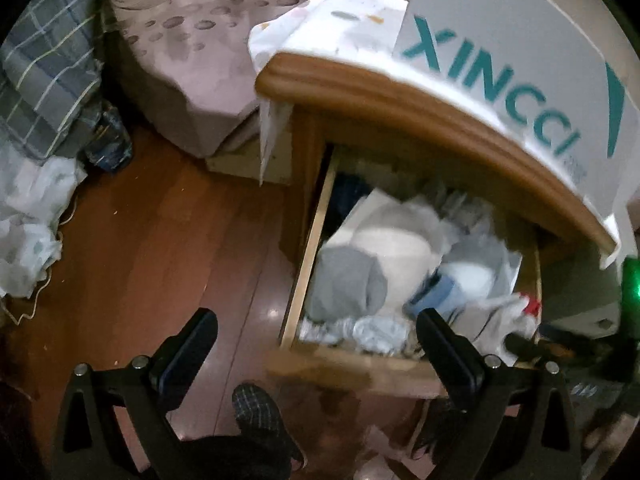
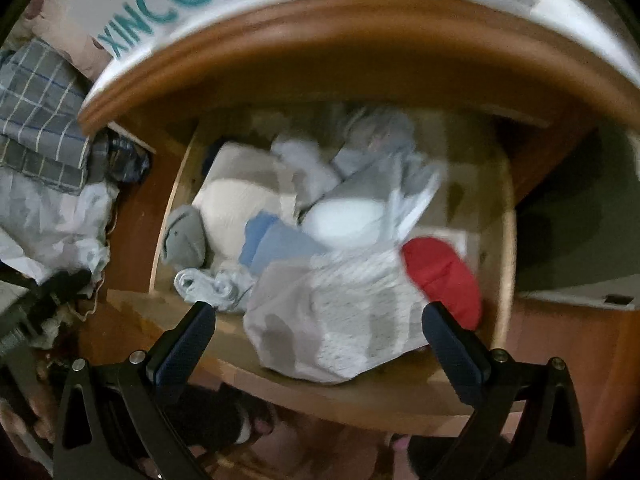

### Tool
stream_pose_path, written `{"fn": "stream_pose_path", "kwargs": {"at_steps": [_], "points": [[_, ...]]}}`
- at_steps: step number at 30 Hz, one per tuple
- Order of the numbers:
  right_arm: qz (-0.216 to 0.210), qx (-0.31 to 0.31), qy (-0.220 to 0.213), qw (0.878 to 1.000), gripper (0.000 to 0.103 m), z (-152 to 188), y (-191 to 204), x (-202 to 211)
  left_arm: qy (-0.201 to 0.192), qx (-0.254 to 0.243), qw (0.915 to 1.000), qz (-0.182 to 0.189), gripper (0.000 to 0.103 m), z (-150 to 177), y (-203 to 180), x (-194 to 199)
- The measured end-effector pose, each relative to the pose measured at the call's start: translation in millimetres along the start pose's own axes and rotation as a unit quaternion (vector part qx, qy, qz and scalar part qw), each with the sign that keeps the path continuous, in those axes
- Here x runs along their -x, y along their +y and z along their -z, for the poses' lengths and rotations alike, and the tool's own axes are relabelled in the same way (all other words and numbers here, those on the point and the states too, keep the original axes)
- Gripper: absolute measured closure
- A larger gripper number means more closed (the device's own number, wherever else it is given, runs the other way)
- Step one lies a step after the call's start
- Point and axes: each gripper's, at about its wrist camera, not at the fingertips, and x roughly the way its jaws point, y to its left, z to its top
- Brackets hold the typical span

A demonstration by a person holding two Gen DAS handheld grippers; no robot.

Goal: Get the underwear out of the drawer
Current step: 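Reach the right gripper into the drawer and grasp the grey patterned underwear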

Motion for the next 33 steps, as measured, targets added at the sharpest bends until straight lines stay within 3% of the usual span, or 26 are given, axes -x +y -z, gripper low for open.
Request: {"fn": "stream_pose_path", "kwargs": {"at_steps": [5,10,15,25,26,29,33], "points": [[-0.011,-0.028,0.04,0.999,0.001,-7,8,-16,0.015,-0.029,0.9995,-0.002,0.001,-25,-7,-13],[0.053,0.01,0.063,0.997,0.001,-9,24,-31,0.045,-0.042,0.9981,-0.01,0.001,-24,-5,-34],[0.084,0.011,0.081,0.993,0.001,-13,30,-47,0.073,0.005,0.9963,0.044,0.001,-27,5,-44],[0.156,0.036,0.12,0.98,0.001,-13,38,-82,0.078,-0.006,0.9961,0.04,0.001,-28,-5,-48],[0.162,0.038,0.124,0.978,0.003,-12,37,-85,0.081,-0.003,0.9959,0.04,0.001,-28,-4,-49],[0.175,0.034,0.129,0.975,0.026,-10,29,-88,0.084,0.002,0.9956,0.042,0.001,-28,-2,-50],[0.155,0.016,0.123,0.98,0.045,-7,11,-80,0.087,0.001,0.9954,0.04,0.001,-28,-2,-53]]}}
